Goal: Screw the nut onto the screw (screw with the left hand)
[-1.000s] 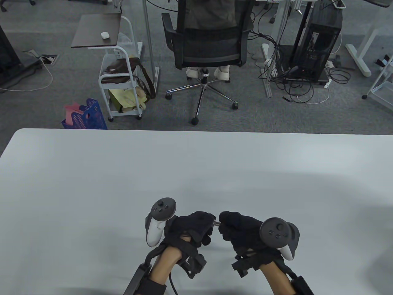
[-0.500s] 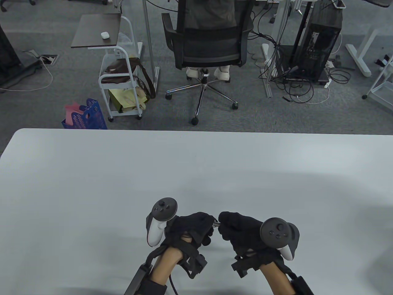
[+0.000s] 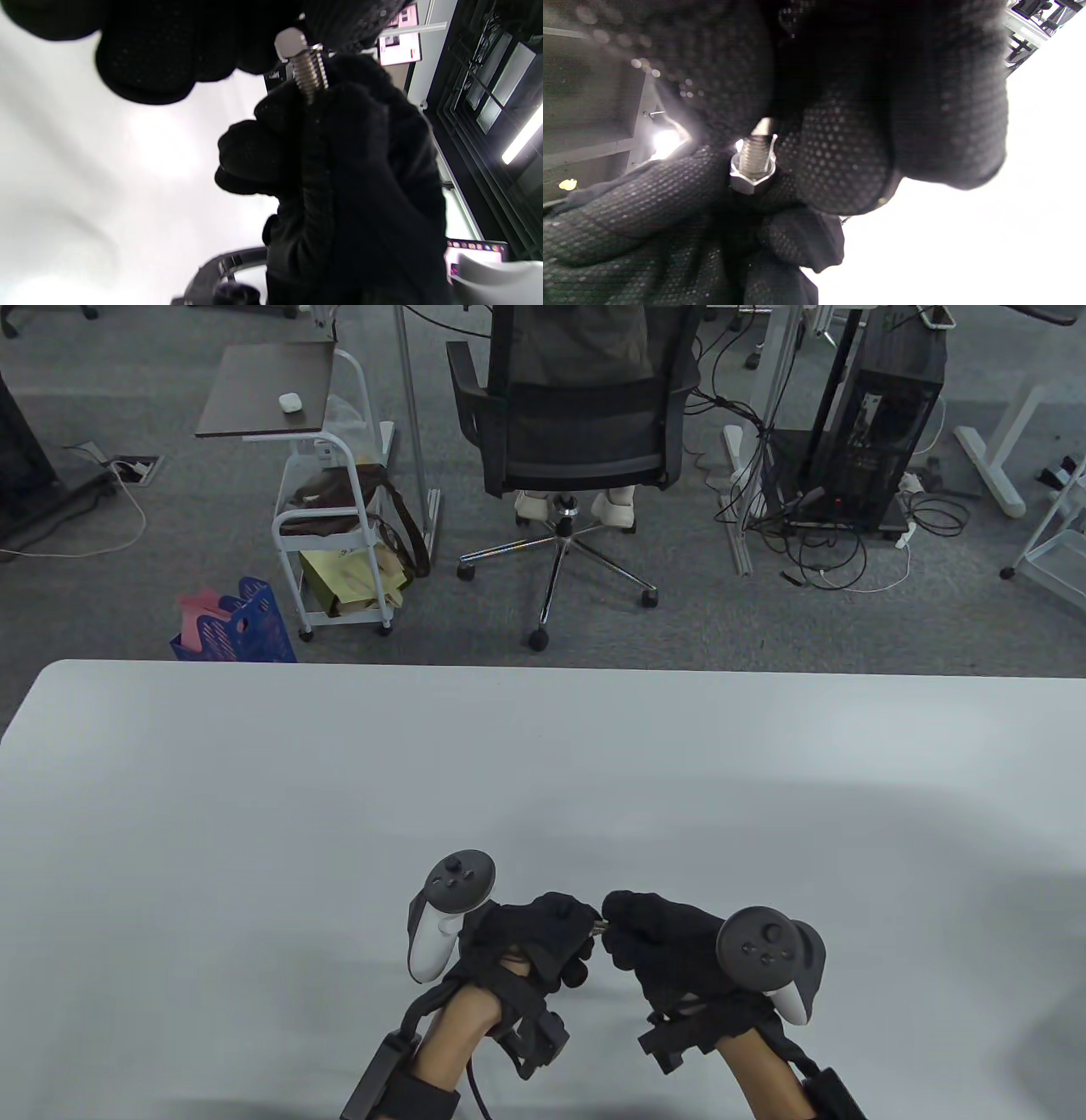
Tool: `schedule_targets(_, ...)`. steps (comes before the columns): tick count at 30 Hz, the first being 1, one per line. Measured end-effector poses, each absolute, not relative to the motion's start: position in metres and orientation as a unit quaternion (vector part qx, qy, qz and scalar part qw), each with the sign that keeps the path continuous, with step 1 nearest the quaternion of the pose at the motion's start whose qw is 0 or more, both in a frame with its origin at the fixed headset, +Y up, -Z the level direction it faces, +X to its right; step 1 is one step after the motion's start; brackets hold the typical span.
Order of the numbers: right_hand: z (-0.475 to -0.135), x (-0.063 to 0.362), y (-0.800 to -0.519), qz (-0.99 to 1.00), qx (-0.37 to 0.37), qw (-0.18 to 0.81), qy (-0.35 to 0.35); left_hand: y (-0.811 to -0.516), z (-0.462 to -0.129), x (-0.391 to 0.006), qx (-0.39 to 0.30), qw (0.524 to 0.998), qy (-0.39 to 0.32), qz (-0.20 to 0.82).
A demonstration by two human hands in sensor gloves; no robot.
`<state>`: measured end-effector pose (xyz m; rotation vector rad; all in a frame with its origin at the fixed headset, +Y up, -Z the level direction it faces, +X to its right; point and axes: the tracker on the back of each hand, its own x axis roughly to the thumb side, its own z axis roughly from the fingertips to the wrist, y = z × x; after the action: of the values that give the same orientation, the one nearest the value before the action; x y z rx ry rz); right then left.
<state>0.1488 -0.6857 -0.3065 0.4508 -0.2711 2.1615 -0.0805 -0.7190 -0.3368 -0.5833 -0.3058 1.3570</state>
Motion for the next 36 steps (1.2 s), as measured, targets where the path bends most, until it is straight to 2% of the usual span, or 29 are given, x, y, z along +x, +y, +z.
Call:
schedule_targets(2, -0.3066, 0.1495, -0.6851, 0.871, 0.180, 0.444, -0.112, -0.7196, -0.3363, -0.0816, -0.259, 0.725, -0.138, 0.623)
schedule_targets(6, -0.3067, 0.1503, -0.6848, 0.868, 0.179, 0.449, -0.113, -0.7194, -0.3363, -0.0840, -0.225, 0.748, -0.112, 0.615)
schedule_targets(13, -0.3067, 0.1504, -0.6846, 0.868, 0.180, 0.449, -0.113, -0.7166, -0.3372, -0.0820, -0.259, 0.731, -0.142, 0.615)
schedule_targets(18, -0.3065, 0.1503, -0.6843, 0.867, 0.181, 0.450, -0.113, -0.7186, -0.3369, -0.0850, -0.223, 0.743, -0.119, 0.620)
schedule_targets(26, -0.3063, 0.1501, -0.6842, 0.867, 0.183, 0.449, -0.113, -0.7175, -0.3371, -0.0814, -0.261, 0.725, -0.142, 0.621)
schedule_targets(30, -0.3060, 0.1505, -0.6838, 0.866, 0.182, 0.451, -0.116, -0.7202, -0.3365, -0.0836, -0.239, 0.733, -0.120, 0.625)
schedule_targets(34, -0.3064, 0.1510, -0.6841, 0.867, 0.183, 0.449, -0.115, -0.7179, -0.3377, -0.0814, -0.237, 0.735, -0.130, 0.622)
schedule_targets(36, -0.3063, 0.1503, -0.6843, 0.866, 0.184, 0.451, -0.112, -0.7172, -0.3377, -0.0805, -0.262, 0.727, -0.143, 0.618)
